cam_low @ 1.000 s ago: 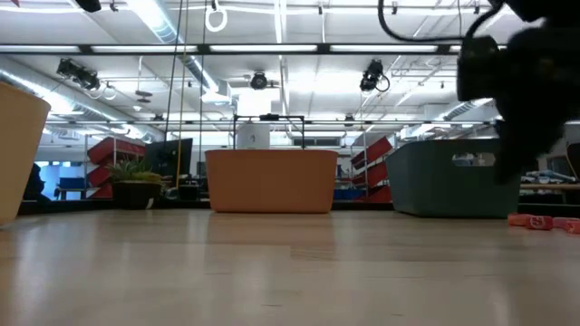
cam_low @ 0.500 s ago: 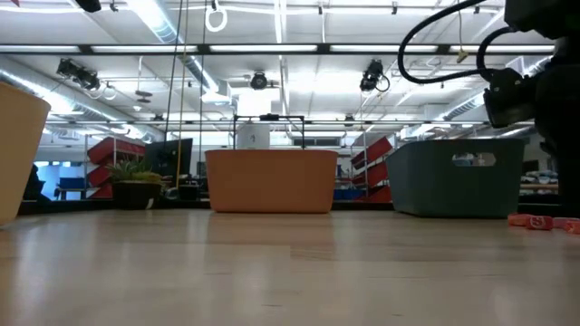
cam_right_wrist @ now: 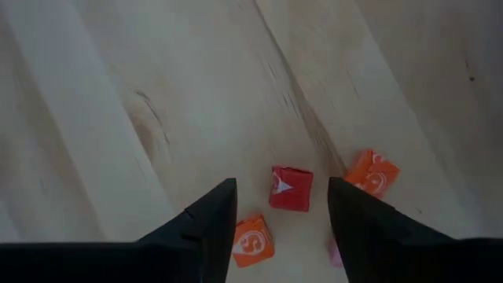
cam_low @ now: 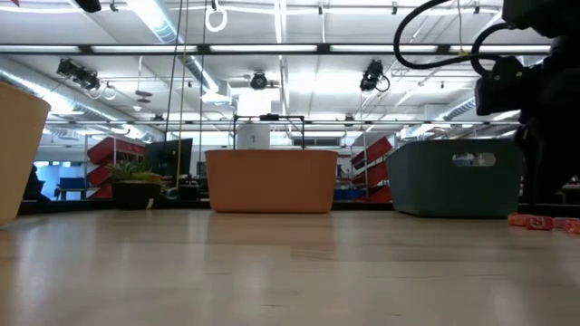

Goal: Sort candy
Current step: Put the red candy into the yellow bin

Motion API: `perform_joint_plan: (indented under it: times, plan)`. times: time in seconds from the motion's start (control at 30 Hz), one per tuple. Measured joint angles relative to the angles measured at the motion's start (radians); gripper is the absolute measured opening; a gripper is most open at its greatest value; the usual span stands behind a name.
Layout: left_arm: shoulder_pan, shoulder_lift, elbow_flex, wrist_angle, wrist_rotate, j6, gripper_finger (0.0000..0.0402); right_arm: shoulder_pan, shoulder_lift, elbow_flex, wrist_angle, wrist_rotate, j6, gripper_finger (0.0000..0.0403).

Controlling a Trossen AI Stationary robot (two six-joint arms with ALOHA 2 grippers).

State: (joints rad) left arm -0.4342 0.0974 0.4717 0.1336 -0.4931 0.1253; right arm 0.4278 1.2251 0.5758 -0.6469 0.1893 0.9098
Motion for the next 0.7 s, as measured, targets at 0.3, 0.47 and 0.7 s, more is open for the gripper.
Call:
perform_joint_plan:
  times: [0.3,0.47,0.7]
  plan:
    - [0.000,0.000,0.000,-0.003,0.000,0.003,0.0067,-0.004,0.000,0.000,0.000,0.000,-0.051,0.0199]
    - [0.000,0.000,0.000,-0.021,0.000,0.004,0.0067,-0.006,0.000,0.000,-0.001,0.000,-0.015,0.0199]
    - [0.000,0.000,0.000,-0.028,0.000,0.004,0.0067,-0.006,0.001,0.000,0.019,0.000,0.090,0.0197]
